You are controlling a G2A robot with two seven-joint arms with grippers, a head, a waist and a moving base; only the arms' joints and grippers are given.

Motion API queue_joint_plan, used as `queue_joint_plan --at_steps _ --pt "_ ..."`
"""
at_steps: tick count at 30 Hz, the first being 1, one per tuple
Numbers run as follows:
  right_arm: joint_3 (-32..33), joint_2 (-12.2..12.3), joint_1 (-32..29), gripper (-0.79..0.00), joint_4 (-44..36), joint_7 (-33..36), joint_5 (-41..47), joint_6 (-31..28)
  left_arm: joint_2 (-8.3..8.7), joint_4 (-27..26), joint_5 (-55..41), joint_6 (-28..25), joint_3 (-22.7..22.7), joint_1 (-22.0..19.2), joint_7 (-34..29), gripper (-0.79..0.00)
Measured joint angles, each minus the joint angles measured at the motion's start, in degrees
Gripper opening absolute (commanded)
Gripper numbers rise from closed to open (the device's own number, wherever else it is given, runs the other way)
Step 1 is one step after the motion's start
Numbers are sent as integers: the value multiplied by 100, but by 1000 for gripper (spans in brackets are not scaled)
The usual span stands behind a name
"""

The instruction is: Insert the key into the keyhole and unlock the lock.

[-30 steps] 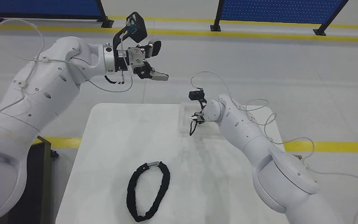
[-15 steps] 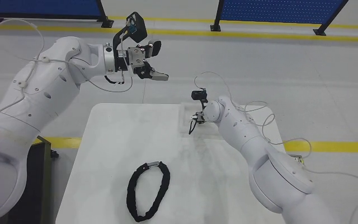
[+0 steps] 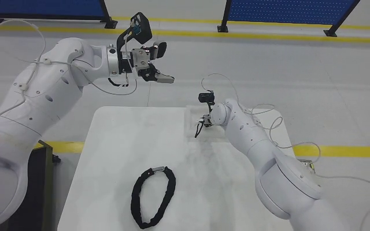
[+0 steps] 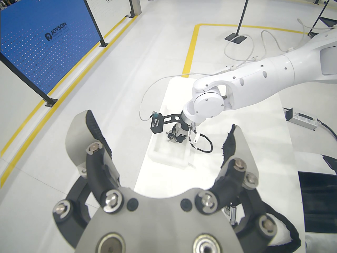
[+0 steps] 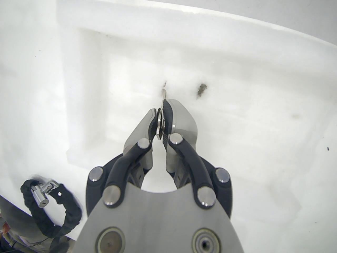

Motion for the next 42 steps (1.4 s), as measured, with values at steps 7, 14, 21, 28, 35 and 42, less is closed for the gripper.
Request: queue_joint_plan --at_steps 7,14,21,28,35,42 --pt "19 12 137 -785 10 186 -198 -42 0 0 0 0 0 0 0 0" --pt "-129 10 200 -785 -131 312 -740 285 0 0 0 0 0 0 0 0" --pt "-375 -40 203 -785 -451 731 -1424 212 0 0 0 0 0 0 0 0" --pt "-484 -102 234 -785 -443 1195 -1763 -2 0 0 0 0 0 0 0 0" --pt "-290 -159 263 -785 -150 1212 -1455 -314 0 0 0 0 0 0 0 0" --pt "56 -113 322 -785 239 844 -939 -372 0 0 0 0 0 0 0 0"
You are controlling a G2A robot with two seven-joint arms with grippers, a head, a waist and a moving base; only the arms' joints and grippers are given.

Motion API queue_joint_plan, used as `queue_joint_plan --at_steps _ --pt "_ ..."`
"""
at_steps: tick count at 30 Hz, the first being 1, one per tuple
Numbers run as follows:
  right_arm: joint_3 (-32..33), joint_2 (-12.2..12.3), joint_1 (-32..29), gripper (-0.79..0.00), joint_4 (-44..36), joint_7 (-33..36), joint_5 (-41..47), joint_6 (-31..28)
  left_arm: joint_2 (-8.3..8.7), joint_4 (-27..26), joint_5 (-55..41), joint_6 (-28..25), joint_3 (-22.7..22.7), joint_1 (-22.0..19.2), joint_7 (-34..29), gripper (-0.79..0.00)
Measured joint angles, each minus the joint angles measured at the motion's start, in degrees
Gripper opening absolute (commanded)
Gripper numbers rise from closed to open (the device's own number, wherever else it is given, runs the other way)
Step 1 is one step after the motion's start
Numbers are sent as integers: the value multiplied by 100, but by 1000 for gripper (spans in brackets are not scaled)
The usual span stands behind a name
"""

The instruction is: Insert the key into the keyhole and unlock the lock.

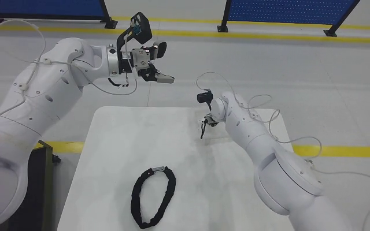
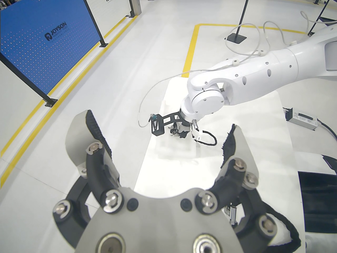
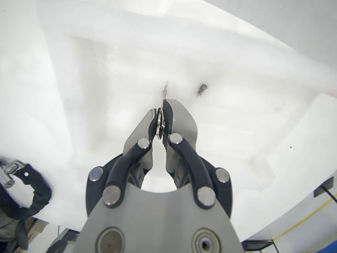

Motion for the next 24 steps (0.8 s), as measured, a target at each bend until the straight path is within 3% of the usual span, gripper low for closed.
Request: queue_joint_plan --at_steps 11,18,24 --pt "258 175 201 -785 25 -161 164 -750 0 0 0 0 0 0 0 0" --pt "578 293 136 -785 87 -97 708 -1162 0 0 0 0 0 0 0 0" --pt "279 213 -27 -785 -267 151 10 -438 0 0 0 0 0 0 0 0"
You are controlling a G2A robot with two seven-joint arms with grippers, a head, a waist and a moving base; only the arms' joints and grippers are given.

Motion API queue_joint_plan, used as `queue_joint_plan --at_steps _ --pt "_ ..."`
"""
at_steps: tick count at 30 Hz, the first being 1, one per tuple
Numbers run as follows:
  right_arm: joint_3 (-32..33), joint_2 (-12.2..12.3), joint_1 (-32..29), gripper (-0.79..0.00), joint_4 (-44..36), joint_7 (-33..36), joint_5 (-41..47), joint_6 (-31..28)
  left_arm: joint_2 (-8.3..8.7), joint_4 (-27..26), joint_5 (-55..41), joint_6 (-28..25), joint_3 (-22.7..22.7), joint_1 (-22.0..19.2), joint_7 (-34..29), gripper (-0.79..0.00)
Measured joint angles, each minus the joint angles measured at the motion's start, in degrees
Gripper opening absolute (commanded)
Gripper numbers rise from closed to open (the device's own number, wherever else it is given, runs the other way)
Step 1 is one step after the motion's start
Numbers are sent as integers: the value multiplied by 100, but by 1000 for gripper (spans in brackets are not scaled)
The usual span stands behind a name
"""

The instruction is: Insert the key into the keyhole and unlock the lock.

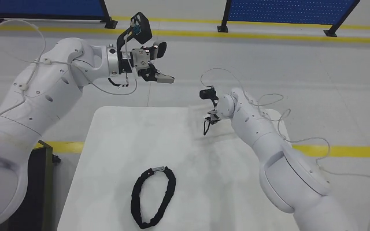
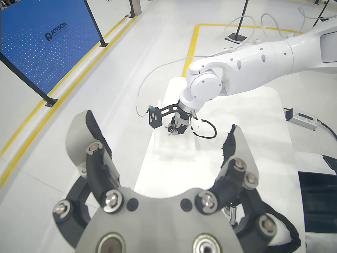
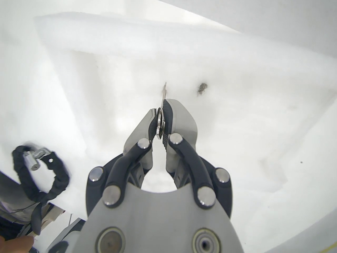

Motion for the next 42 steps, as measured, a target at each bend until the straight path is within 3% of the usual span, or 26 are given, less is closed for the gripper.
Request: queue_joint_plan --at_steps 12,24,33,37,42 --pt "-206 -149 -133 -785 -178 242 -505 306 0 0 0 0 0 0 0 0" --pt "55 -32 49 -785 -212 155 -315 -577 0 0 0 0 0 0 0 0" --pt "444 281 -20 -785 -742 342 66 -1932 0 0 0 0 0 0 0 0" --pt "760 536 -170 -785 -1260 582 350 -2599 0 0 0 0 0 0 0 0" --pt "1221 907 -575 -785 -2274 1013 599 -2979 0 0 0 0 0 0 0 0"
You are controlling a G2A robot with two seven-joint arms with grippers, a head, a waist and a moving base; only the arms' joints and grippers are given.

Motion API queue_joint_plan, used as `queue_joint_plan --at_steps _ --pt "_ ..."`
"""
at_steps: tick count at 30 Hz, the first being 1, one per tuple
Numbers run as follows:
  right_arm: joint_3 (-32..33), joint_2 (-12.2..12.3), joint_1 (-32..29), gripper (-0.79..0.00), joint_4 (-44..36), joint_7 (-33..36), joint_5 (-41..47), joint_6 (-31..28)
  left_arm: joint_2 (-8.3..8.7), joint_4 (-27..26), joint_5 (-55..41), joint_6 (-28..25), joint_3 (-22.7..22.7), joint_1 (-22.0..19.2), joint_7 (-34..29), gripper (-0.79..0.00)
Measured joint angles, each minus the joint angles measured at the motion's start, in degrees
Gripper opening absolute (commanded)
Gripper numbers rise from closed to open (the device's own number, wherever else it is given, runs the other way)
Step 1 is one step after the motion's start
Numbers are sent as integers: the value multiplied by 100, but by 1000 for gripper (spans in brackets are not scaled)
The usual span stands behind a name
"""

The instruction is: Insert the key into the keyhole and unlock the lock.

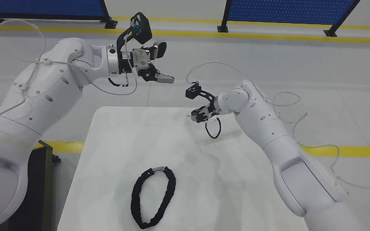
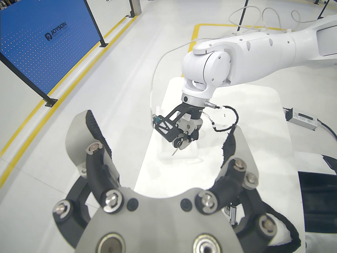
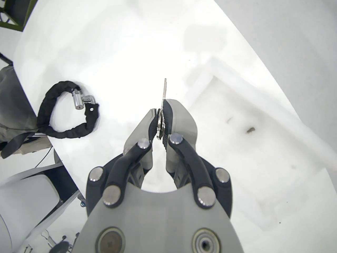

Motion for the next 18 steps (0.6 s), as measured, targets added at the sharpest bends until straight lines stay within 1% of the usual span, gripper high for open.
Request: queue_joint_plan --at_steps 3,10,13,16,18 --pt "376 273 -435 -785 -895 328 150 -56 0 0 0 0 0 0 0 0" --pt "1289 1033 -1825 -785 -3601 898 487 512 0 0 0 0 0 0 0 0" --pt "1625 1326 -2312 -785 -4488 1063 705 676 0 0 0 0 0 0 0 0" --pt "1846 1587 -2668 -785 -5093 1134 962 747 0 0 0 0 0 0 0 0" --pt "1922 1723 -2800 -785 -5282 1165 1158 778 0 0 0 0 0 0 0 0"
